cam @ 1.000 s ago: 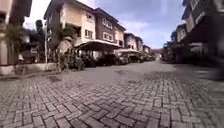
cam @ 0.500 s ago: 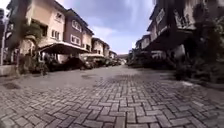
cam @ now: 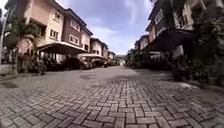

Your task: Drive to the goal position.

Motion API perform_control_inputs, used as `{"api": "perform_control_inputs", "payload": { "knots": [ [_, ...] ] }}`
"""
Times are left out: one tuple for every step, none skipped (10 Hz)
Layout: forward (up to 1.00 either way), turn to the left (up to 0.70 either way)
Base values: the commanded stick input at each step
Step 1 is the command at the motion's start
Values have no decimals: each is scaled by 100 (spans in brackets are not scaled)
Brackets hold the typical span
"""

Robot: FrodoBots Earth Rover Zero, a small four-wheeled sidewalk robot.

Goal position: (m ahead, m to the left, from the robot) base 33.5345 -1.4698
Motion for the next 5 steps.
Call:
{"api": "perform_control_inputs", "payload": {
  "knots": [
    [69, 3],
    [69, 3],
    [69, 3],
    [69, 3],
    [69, 3]
  ]
}}
